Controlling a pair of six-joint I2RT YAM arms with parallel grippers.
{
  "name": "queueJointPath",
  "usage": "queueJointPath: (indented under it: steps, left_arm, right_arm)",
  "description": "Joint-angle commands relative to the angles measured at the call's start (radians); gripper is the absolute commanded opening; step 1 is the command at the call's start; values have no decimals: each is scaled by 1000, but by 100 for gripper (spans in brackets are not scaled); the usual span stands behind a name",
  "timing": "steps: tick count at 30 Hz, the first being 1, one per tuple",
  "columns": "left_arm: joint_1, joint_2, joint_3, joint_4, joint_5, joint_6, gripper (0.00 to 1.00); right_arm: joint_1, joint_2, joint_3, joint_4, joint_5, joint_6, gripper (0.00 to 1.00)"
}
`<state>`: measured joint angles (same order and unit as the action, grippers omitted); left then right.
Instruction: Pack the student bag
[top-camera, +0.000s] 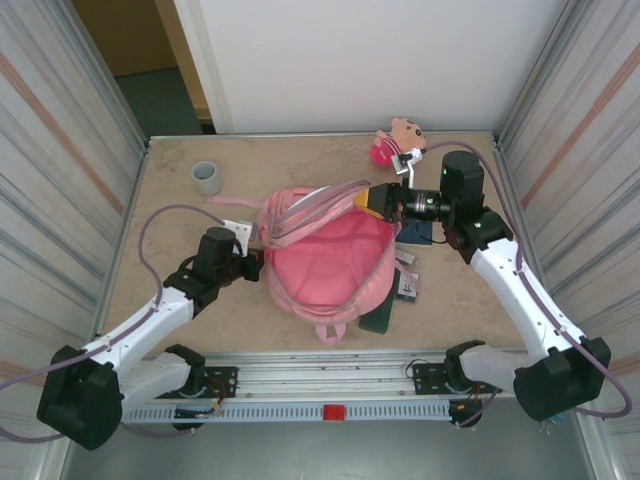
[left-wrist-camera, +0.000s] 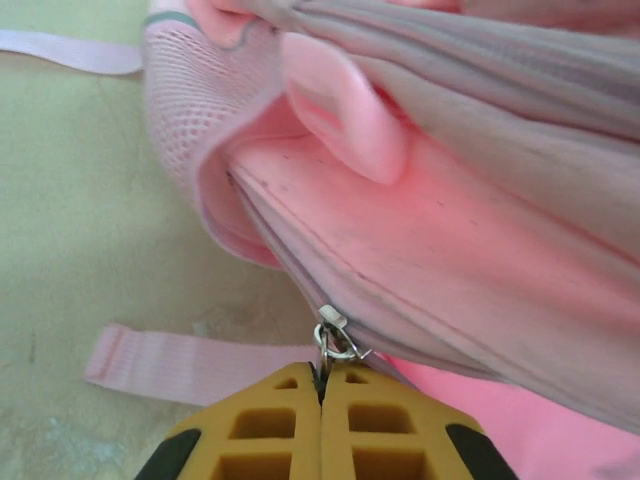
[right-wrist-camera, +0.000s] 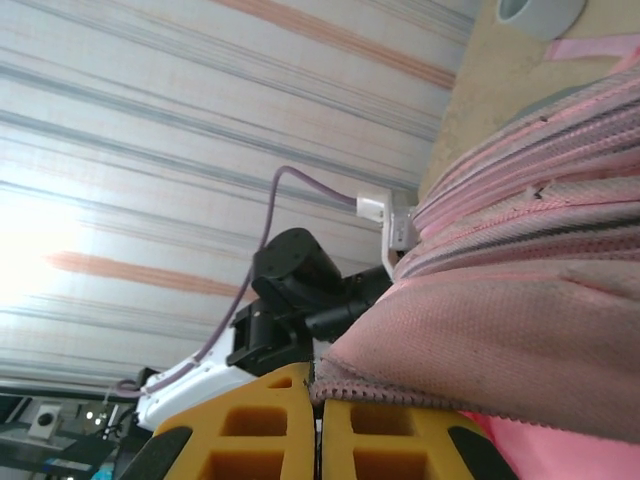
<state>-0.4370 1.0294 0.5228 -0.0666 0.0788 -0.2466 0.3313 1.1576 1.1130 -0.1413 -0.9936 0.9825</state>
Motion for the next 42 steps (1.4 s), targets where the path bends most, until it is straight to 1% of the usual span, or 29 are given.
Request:
queueJointPath:
  steps: [1,2,7,9,10,11,13,15,17,18,20,23,25,26,27,29,31,33,36,37,38,40,41,42]
  left_arm:
    - [43,45,-28,101,-28,4,0]
    - [47,62,-25,107,-27,7,0]
    - [50,128,-5,159,-27,26,13]
    - [52,139,12,156,-8,19,23]
    - [52,134,26,140,7,15,30]
    - [51,120,38,120,23,12,38]
    - [51,73,52,87,55,2,47]
    - [51,6,60,42,73,-19,51]
    - [49,-72,68,-11,92,-32,59]
    - [49,-103,73,-35,100,-27,61]
    - [47,-182,94,-94,123,5,62]
    - [35,-261,122,-102,211,108,64]
    - [-7,-286,152,-88,261,225,70]
    - [-39,-288,169,-87,267,283,73]
    - [-82,-286,189,-90,253,347,77]
    - [-176,-264,236,-100,181,479,85]
    - [-271,-212,294,-123,98,604,91]
    - [-331,-145,346,-136,29,679,95]
    - [-346,-24,407,-143,-19,737,99]
    - [-347,22,420,-129,-48,751,98]
    - [-347,56,427,-109,-80,756,96]
    - [-346,123,445,-88,-102,781,85]
    - [-348,143,456,-89,-116,777,77]
    - [-350,154,467,-92,-134,760,61]
  right_arm:
    - [-7,-12,82,68,-91,-25,5]
    - [-7,-11,87,67,-94,-25,5]
    - [-6,-10,96,66,-102,-27,4]
    - [-5,-6,92,66,-94,-27,4]
    - [-4,-6,87,66,-92,-27,4]
    - [-2,-6,84,65,-89,-29,4]
    - [-3,-7,77,68,-83,-32,4]
    - [-2,-6,74,71,-77,-33,4]
    - [-2,-3,76,68,-74,-37,4]
    - [-2,0,78,64,-75,-39,4]
    - [1,6,82,55,-76,-50,4]
    - [19,14,83,44,-75,-76,4]
    - [44,22,87,34,-64,-100,4]
    - [54,28,90,28,-59,-107,4]
    - [64,35,95,23,-55,-111,4]
    - [80,43,98,22,-48,-116,5]
    - [94,49,97,19,-35,-119,5]
    - [108,53,98,17,-31,-121,5]
    - [126,54,98,16,-27,-124,5]
    - [132,54,98,14,-28,-128,5]
    - [137,52,97,10,-30,-131,5]
    - [144,48,98,-5,-30,-145,5]
    - [145,45,97,-15,-29,-152,5]
    - [145,42,96,-25,-26,-160,5]
